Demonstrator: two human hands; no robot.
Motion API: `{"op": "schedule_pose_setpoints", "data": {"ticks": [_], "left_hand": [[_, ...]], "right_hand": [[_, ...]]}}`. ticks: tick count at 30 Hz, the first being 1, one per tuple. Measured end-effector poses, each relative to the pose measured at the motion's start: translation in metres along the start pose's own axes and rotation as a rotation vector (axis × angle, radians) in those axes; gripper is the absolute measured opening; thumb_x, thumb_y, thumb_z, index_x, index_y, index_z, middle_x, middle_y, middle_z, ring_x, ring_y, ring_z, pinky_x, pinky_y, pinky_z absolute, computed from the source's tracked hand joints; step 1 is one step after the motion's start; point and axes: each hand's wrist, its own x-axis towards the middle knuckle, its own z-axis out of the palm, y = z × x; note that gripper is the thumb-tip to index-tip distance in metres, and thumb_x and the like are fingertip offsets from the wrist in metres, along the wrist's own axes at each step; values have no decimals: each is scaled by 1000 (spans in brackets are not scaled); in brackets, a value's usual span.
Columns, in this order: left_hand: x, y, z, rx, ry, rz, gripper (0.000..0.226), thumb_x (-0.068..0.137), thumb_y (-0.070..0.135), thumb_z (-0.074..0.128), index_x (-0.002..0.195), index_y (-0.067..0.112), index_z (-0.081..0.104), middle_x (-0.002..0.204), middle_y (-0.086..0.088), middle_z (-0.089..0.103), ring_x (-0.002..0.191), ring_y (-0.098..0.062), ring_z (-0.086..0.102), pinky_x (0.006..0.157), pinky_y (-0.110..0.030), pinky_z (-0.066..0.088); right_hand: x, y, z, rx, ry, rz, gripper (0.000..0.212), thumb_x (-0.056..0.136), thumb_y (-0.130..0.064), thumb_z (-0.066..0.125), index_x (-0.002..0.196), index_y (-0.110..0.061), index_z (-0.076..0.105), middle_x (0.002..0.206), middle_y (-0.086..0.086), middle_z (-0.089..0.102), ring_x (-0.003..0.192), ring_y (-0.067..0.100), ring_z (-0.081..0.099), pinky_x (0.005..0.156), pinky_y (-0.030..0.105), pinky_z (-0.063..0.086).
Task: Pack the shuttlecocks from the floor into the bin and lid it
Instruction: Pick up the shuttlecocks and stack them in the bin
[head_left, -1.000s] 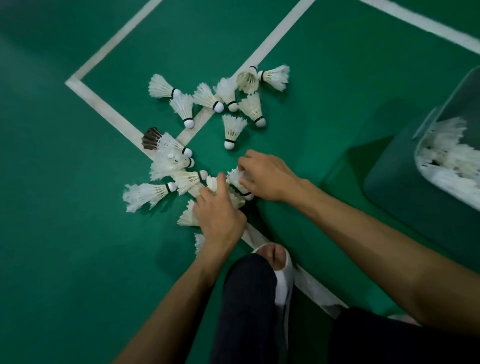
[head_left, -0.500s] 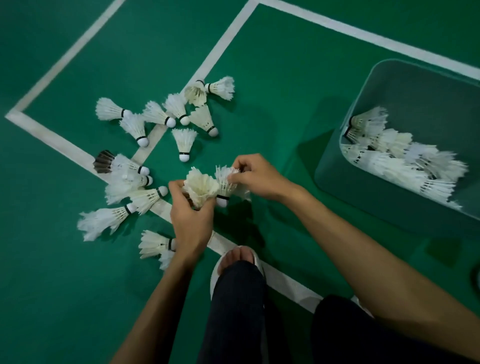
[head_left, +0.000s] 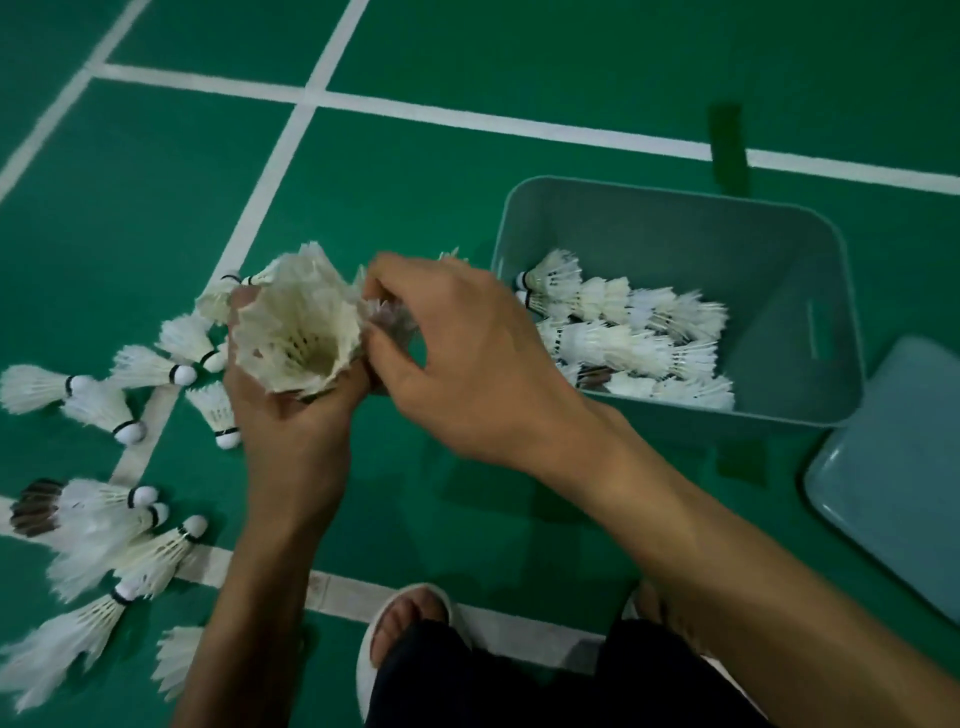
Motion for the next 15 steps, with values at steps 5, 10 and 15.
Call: {"op": "schedule_pose_setpoints", "data": {"ticks": [5,10,15], "left_hand": [[26,23,87,98,-372,24,39,76,-7,71,112,0,59,106,-19,69,95,-16,65,84,-33,53],[41,-13,172,183,-578,-32,44,69,4,80,106,5,56,97,-10,67,86,-13,62,78,-39,55],[45,-58,200,387,-507,-97,40,59,29,83,93,15,67,82,6,71,76,-13,65,68,-34,54]], "right_hand": [[-15,44,-75,-22,134,274,23,81,-25,69,102,-18,62,88,-6,67,83,21,64,76,42,53],[-34,112,-114,-83,148,533,37,76,-19,73,108,-24,56,96,-8,65,93,18,64,81,43,56],[-36,161,-105,-131,-58,591,54,74,-5,72,119,-18,47,99,1,64,91,22,63,77,47,56]]}}
